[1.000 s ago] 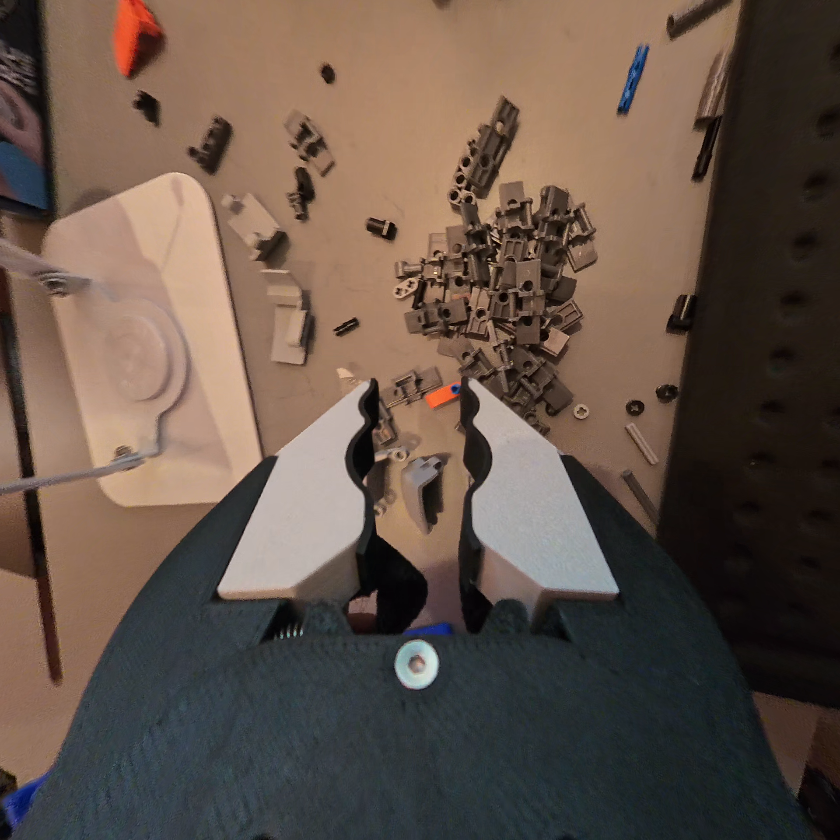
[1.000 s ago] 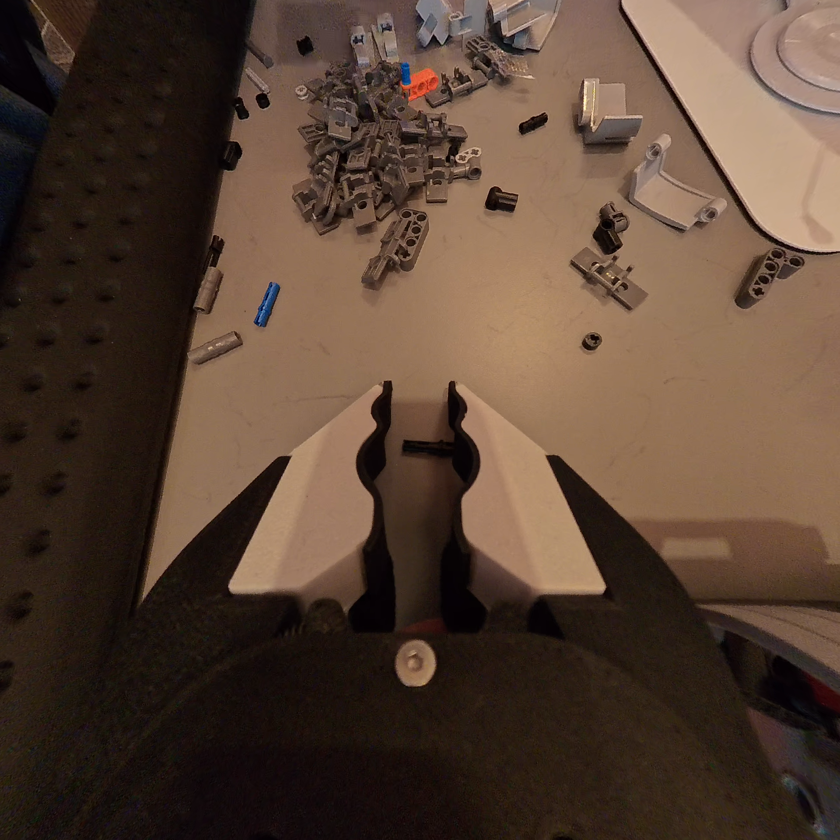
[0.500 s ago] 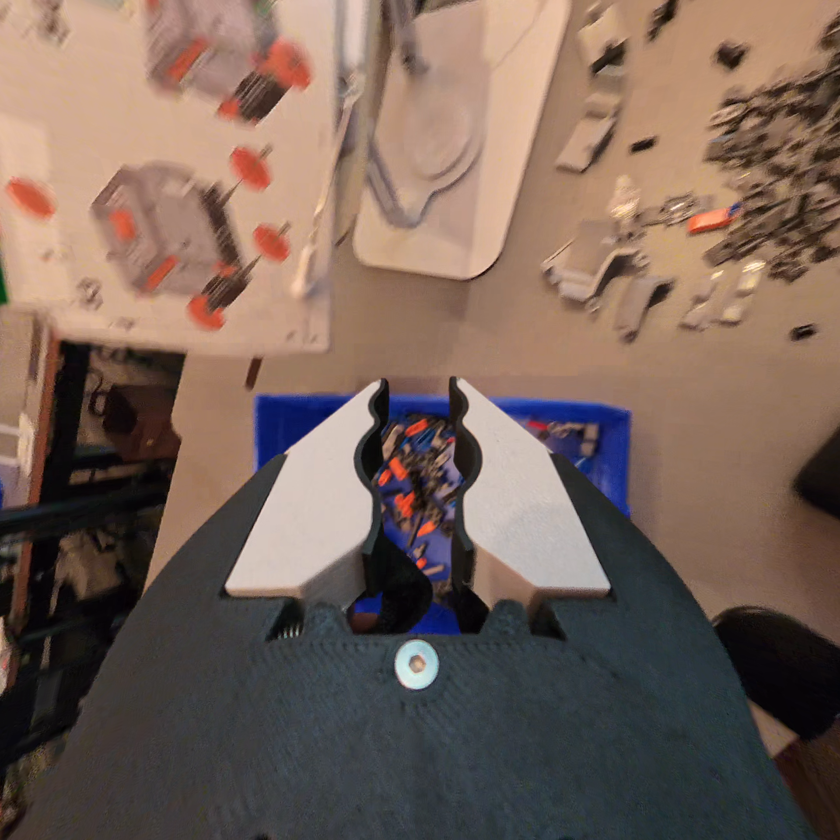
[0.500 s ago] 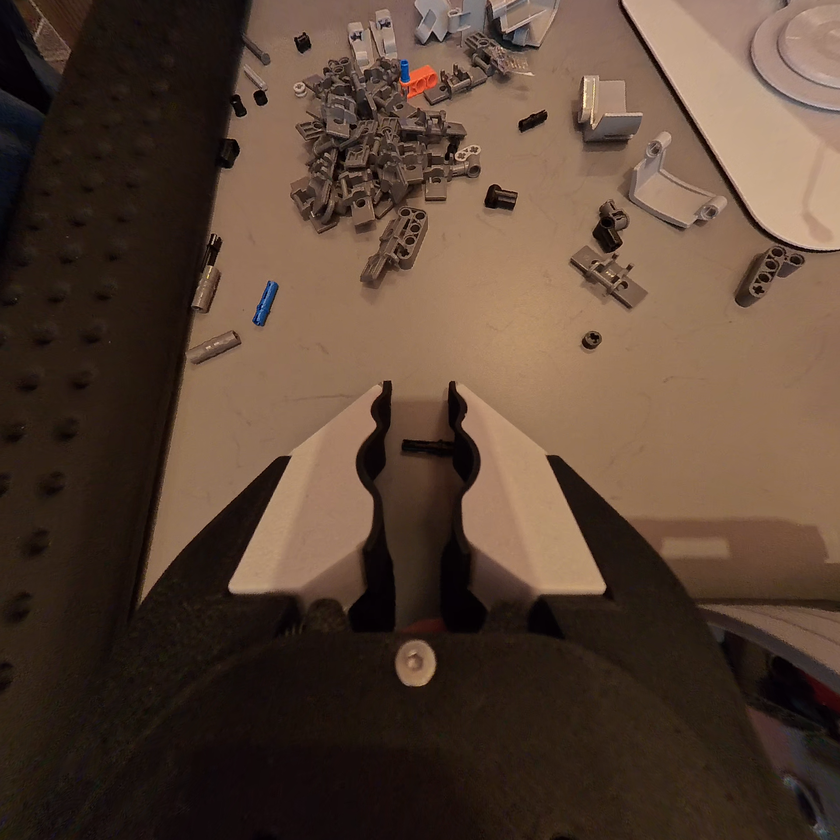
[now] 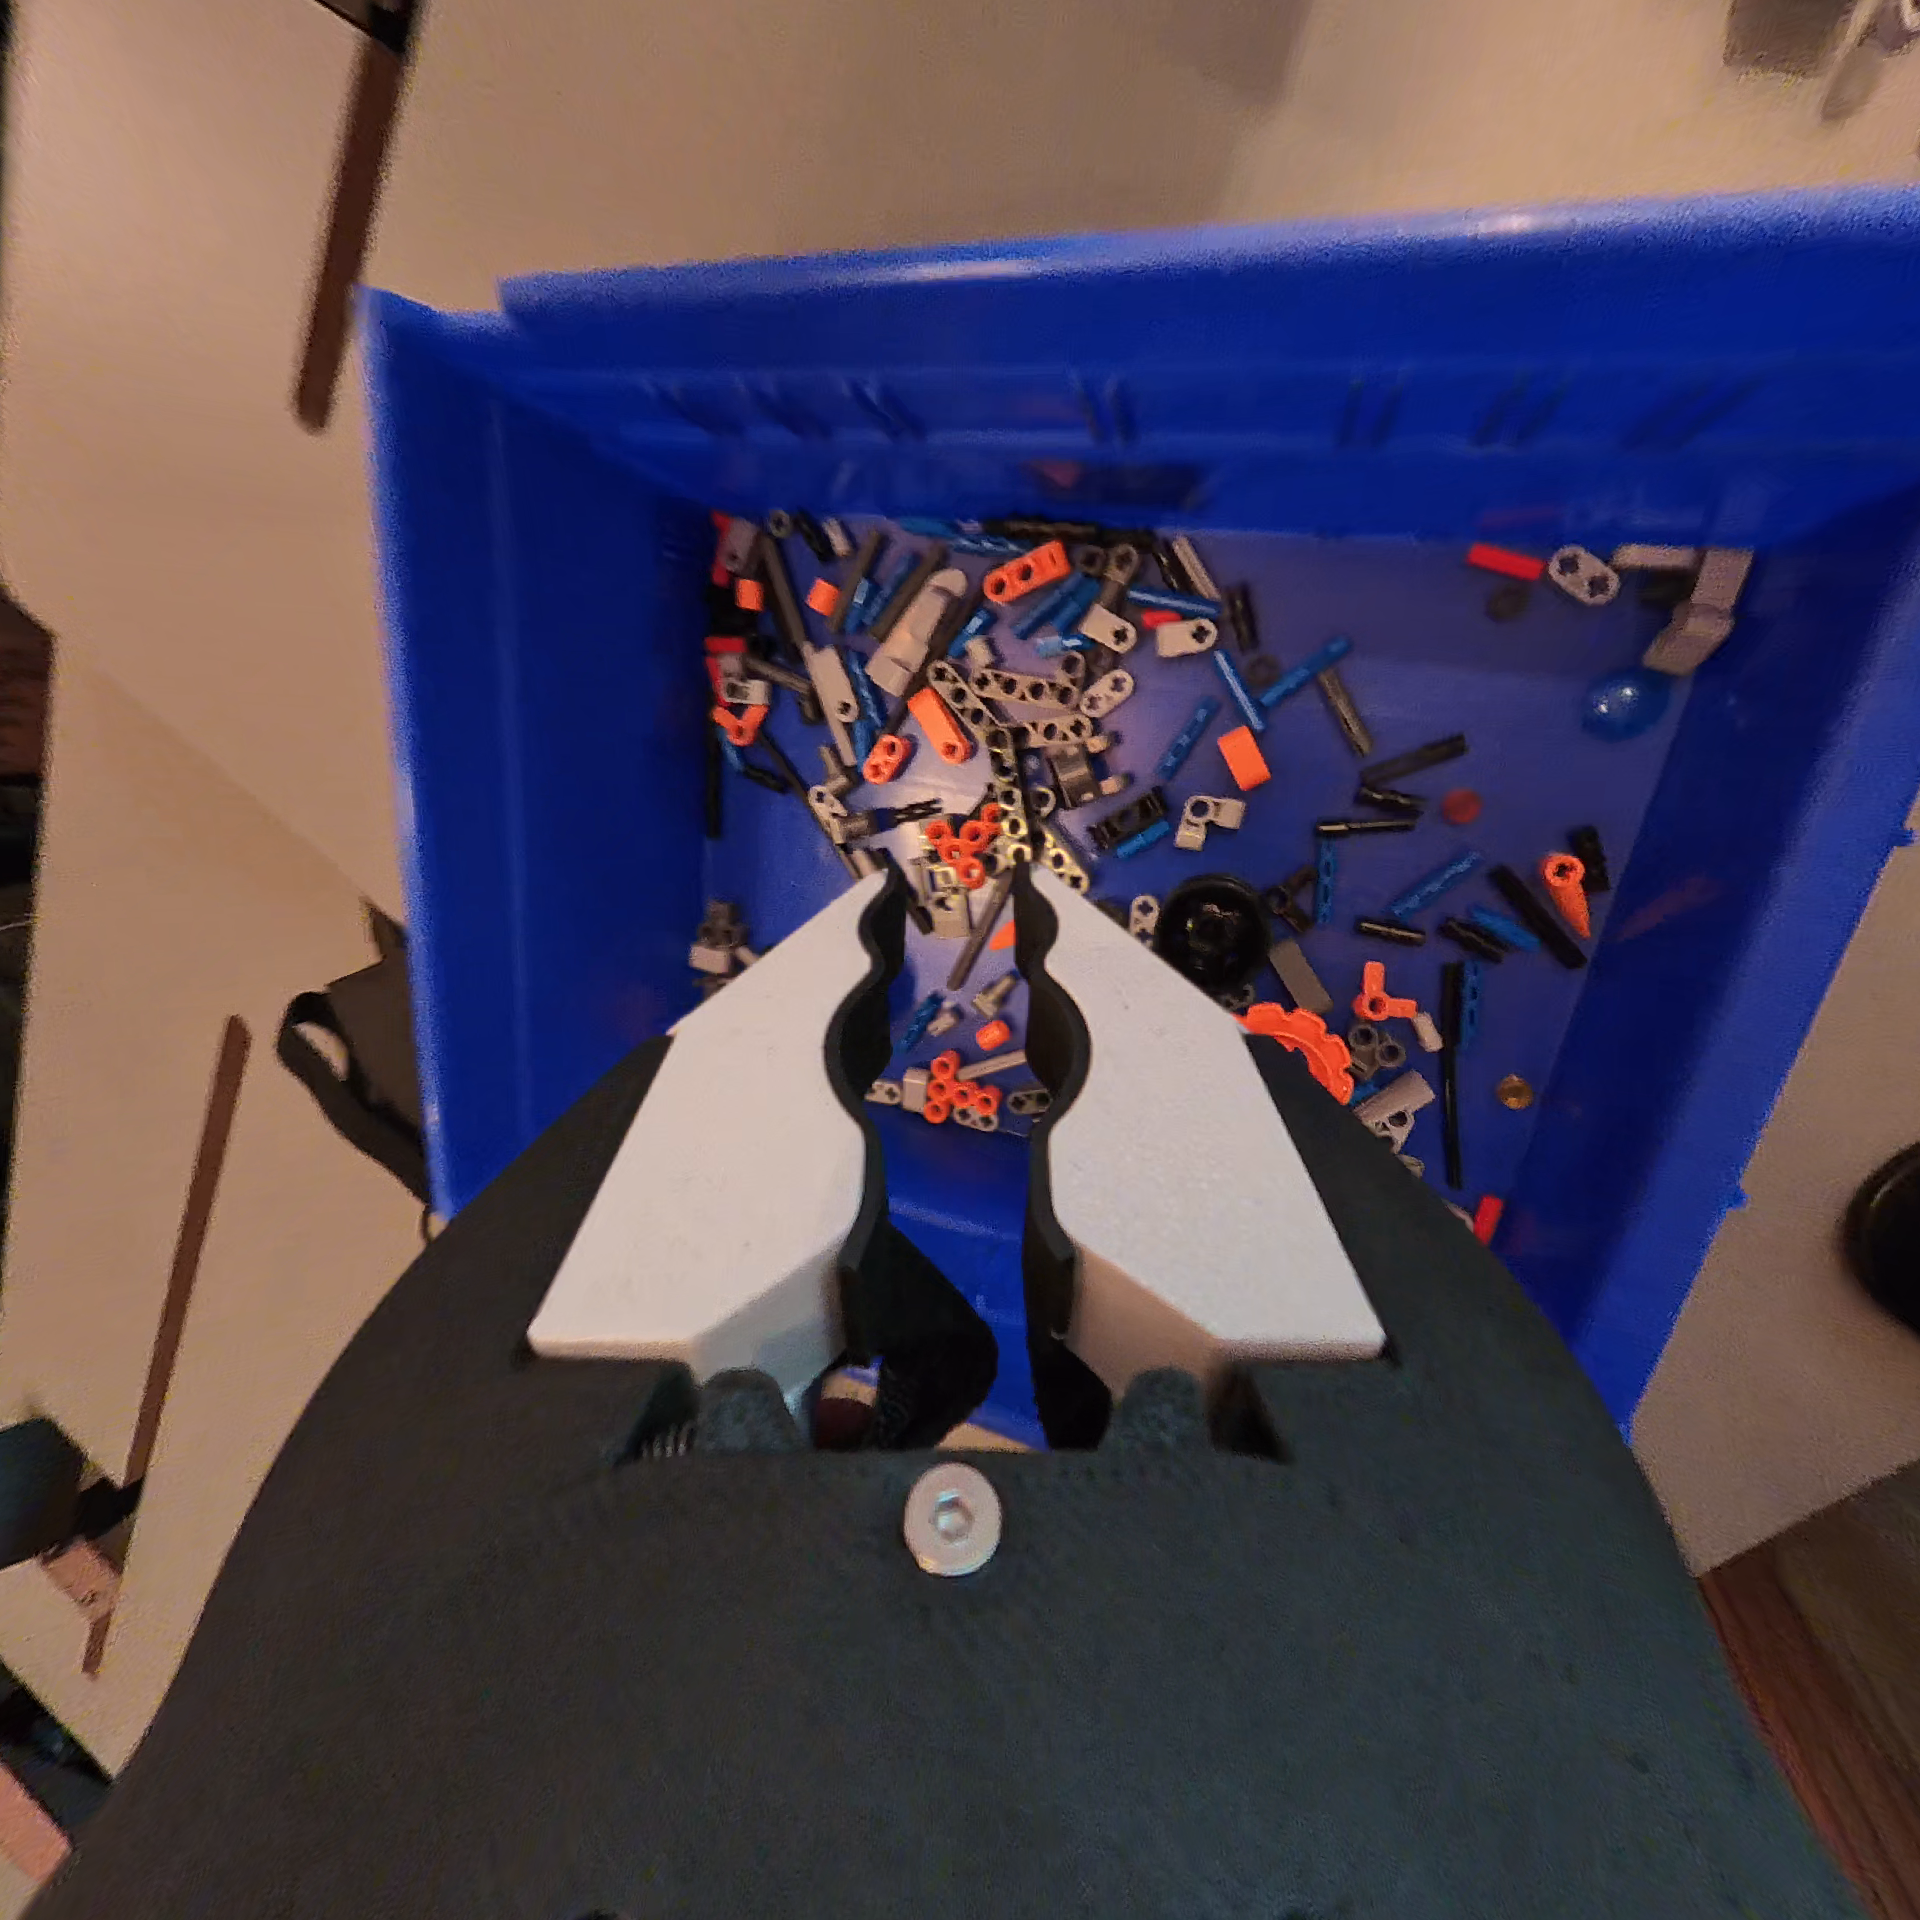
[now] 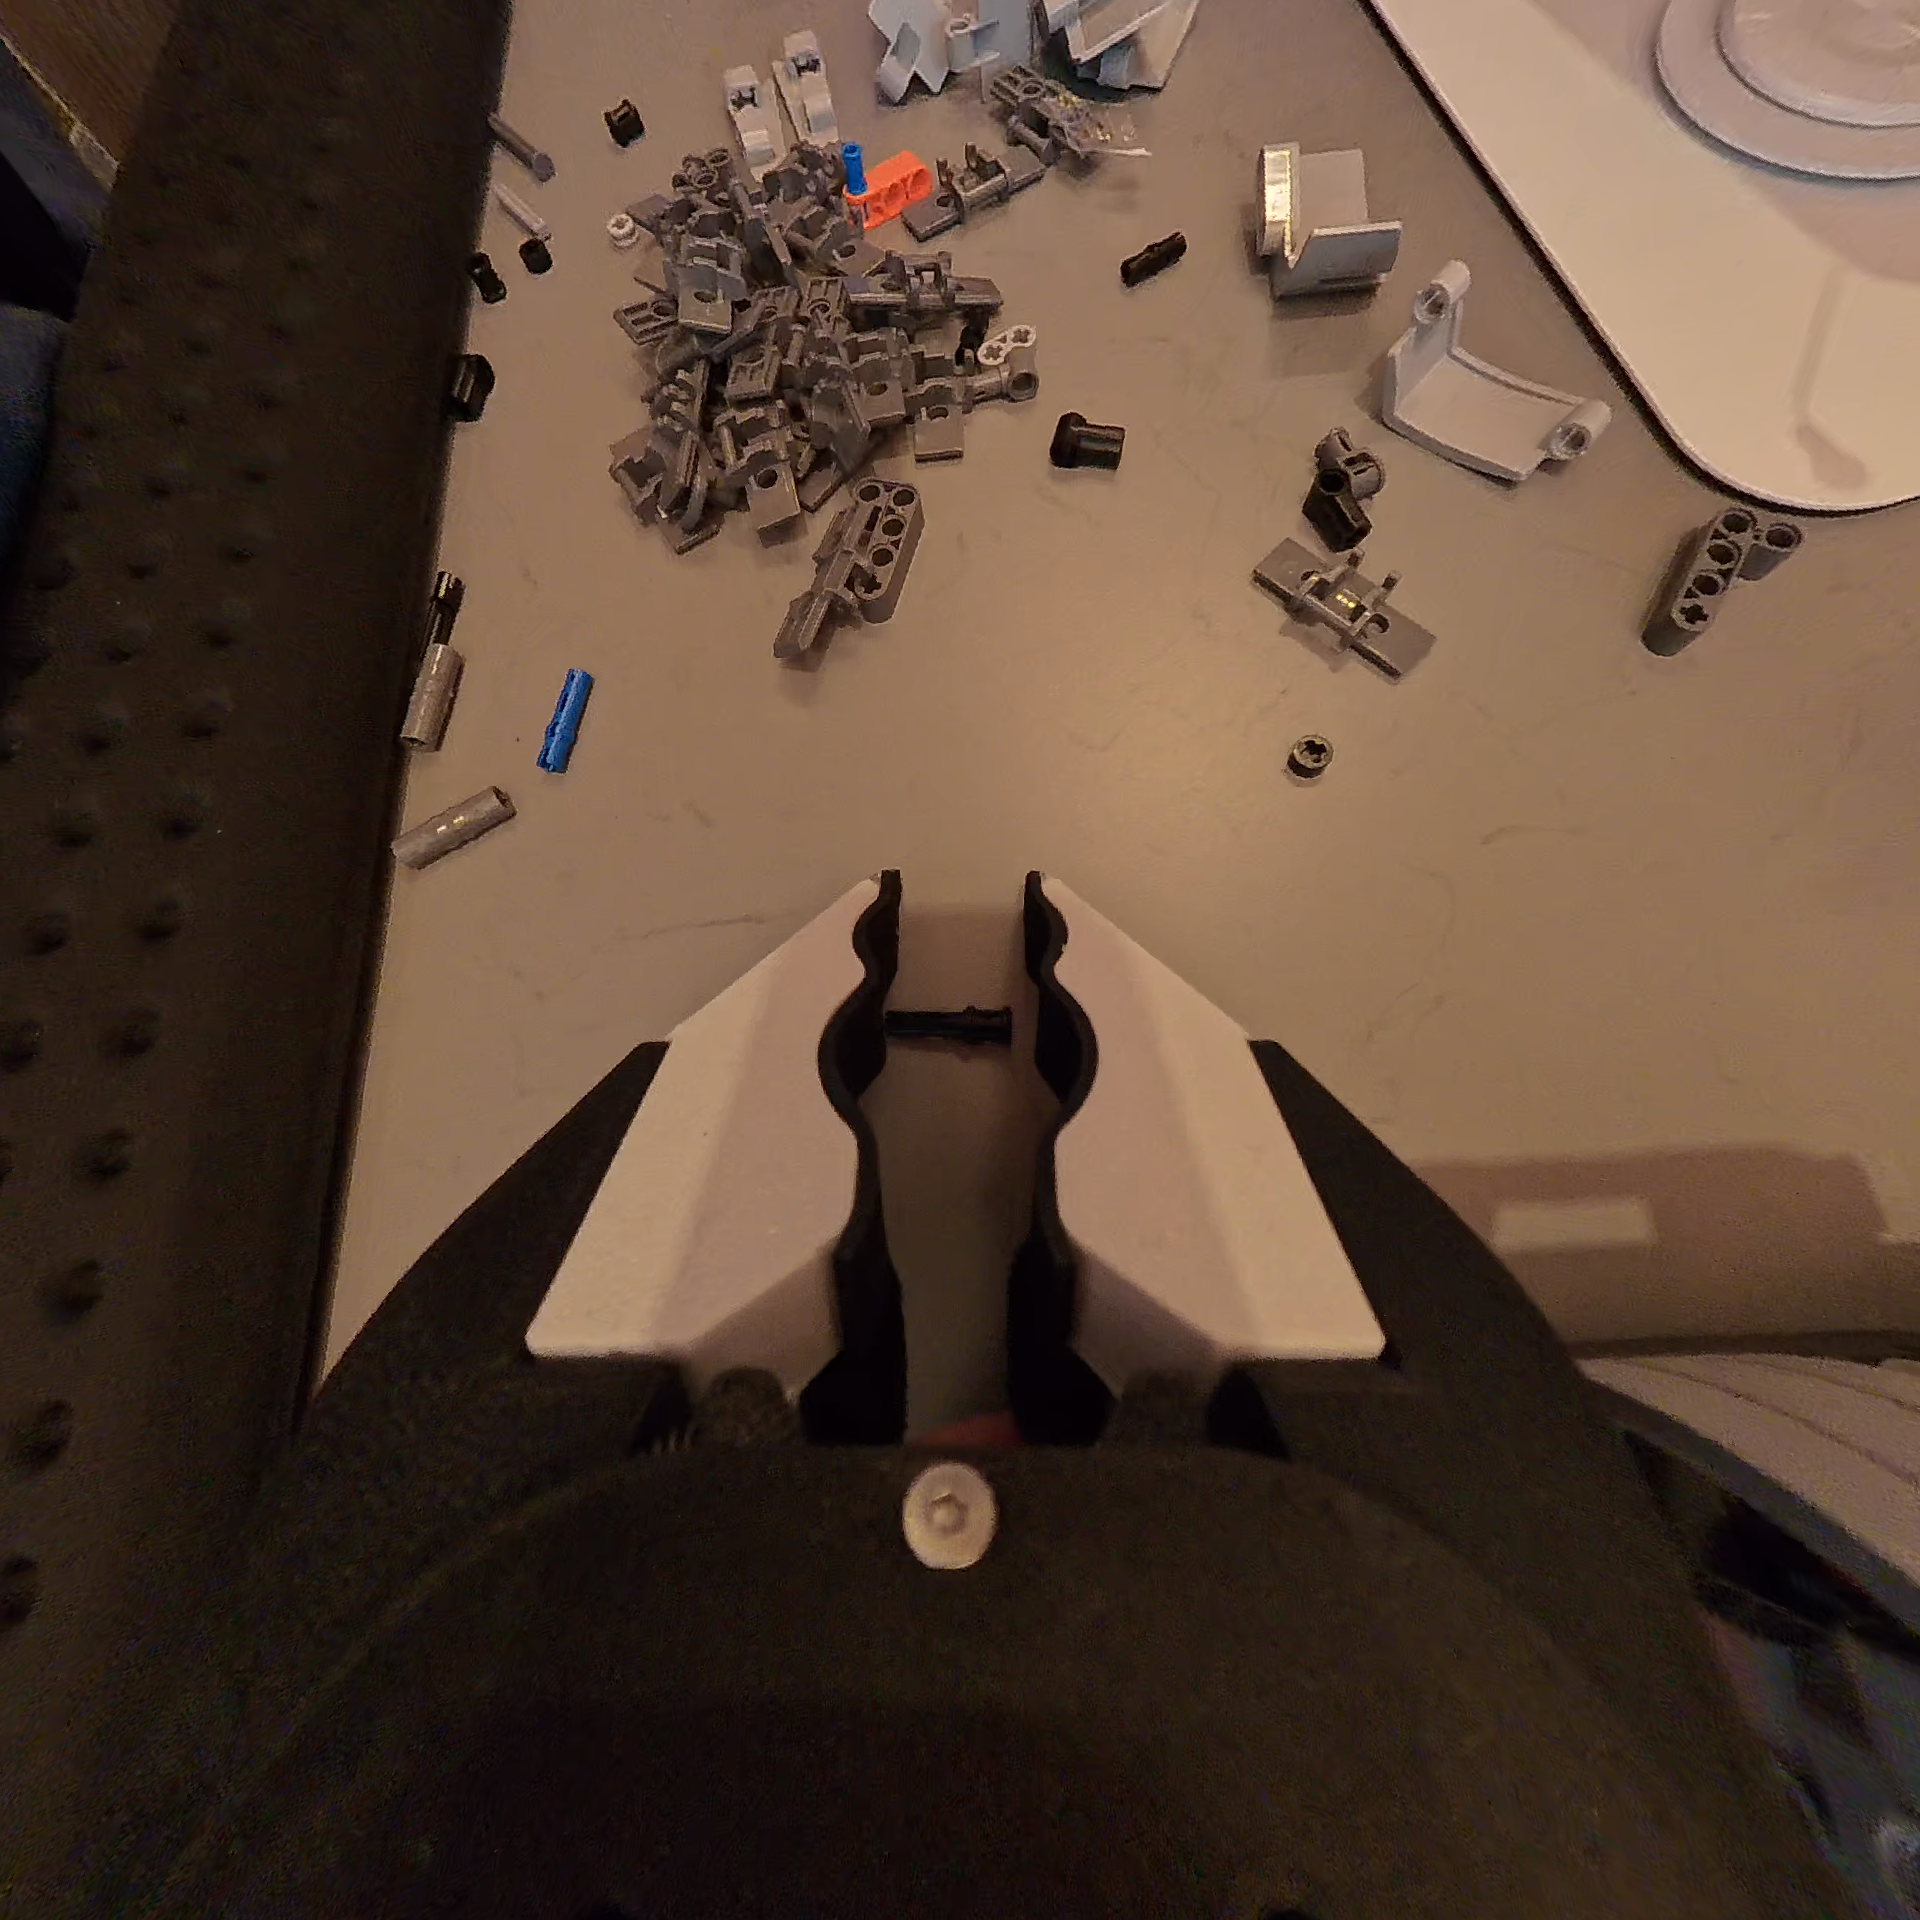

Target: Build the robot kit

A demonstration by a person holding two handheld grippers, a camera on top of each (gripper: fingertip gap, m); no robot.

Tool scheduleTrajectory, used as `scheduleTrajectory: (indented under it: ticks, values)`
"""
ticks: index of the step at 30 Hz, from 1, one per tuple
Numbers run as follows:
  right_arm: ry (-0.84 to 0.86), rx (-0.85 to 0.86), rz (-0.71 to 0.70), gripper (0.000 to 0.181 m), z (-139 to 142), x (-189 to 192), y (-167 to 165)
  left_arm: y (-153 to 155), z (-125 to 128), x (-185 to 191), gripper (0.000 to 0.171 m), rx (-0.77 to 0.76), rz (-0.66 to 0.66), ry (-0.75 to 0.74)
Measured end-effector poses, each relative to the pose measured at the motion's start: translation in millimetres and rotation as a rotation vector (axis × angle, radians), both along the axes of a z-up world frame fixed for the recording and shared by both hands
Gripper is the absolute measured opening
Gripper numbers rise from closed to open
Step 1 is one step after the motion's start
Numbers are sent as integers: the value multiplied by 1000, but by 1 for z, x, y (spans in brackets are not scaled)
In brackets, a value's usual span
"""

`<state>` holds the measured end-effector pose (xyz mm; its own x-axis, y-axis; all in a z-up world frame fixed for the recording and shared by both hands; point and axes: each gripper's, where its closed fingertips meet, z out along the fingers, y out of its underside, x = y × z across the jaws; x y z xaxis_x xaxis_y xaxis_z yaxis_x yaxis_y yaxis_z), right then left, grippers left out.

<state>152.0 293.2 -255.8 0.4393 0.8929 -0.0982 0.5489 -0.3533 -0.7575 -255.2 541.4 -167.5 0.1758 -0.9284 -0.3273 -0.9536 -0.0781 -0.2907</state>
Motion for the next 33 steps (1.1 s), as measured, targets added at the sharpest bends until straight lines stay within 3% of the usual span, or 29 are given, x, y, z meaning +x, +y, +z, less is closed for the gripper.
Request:
scheduleTrajectory:
  ticks: [10,14,25,33]
  values:
    - [2,-15,-20,20,-1,1,3,-18,-64,29,15,-156,-138,11]
    - [3,-15,-20,20,-1,1,3,-12,-83,35,16,-134,-155,49]
    - [6,-7,-12,21,0,1,2,-6,-88,37,18,-124,-215,79]
    - [11,-8,-12,21,1,1,2,-20,-86,39,15,-176,-276,84]
